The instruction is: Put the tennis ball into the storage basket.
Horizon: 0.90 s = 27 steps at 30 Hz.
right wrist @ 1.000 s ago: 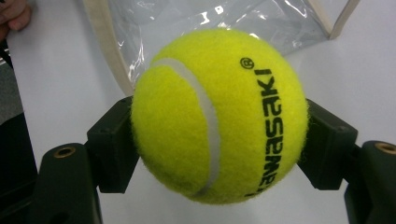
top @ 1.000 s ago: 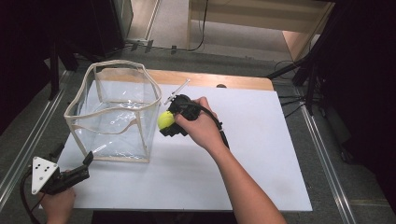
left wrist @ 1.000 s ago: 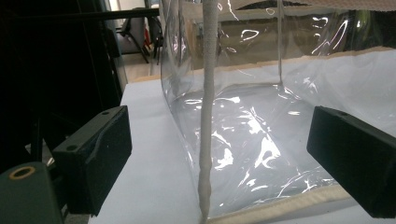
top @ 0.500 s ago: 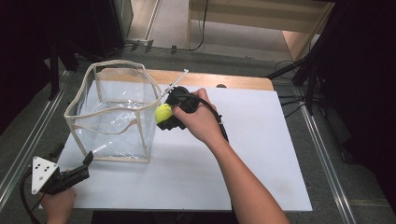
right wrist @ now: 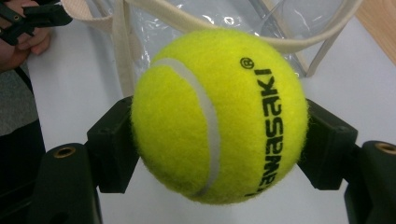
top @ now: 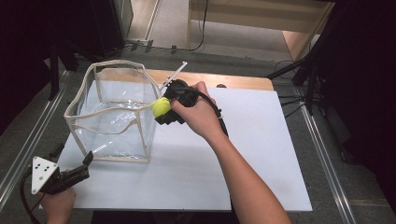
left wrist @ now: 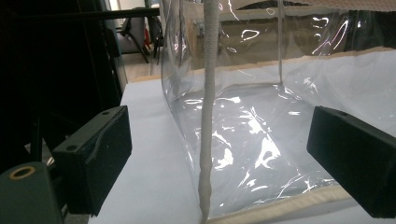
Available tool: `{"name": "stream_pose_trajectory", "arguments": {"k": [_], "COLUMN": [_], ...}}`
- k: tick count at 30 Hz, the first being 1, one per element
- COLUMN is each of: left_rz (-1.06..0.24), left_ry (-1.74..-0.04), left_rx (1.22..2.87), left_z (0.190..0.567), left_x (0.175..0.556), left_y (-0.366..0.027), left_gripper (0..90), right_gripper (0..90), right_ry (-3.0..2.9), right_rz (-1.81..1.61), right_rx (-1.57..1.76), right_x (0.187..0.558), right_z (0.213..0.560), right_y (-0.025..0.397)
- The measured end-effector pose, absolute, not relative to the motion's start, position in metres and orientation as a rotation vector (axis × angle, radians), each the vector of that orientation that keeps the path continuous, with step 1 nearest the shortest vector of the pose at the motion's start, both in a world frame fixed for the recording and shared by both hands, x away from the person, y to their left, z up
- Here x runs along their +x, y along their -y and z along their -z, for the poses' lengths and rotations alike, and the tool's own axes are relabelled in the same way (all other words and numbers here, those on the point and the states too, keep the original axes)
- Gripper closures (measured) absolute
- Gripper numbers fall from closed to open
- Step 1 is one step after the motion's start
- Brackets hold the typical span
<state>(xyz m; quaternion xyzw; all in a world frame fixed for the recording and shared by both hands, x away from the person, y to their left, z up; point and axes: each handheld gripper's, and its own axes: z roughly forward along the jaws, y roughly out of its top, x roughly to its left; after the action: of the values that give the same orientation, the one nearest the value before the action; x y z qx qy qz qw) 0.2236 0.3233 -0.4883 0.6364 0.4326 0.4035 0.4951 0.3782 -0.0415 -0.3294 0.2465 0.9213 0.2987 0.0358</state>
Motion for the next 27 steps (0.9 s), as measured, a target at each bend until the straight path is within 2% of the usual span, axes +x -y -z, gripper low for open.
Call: {"name": "stream_pose_trajectory", "arguments": {"k": [27], "left_rz": [-0.976], "left_ry": [-1.051], "left_rx": [1.535], "left_z": [0.488], "left_x": [0.224], "left_y": [-0.324], "left_gripper": [6.9], "right_gripper": [23.9], "right_ry": [-2.786], "right_rz": [-0.919], "right_rx": [0.730], "right_x": [0.392], "right_z": [0.288], "right_y": [0.031]}}
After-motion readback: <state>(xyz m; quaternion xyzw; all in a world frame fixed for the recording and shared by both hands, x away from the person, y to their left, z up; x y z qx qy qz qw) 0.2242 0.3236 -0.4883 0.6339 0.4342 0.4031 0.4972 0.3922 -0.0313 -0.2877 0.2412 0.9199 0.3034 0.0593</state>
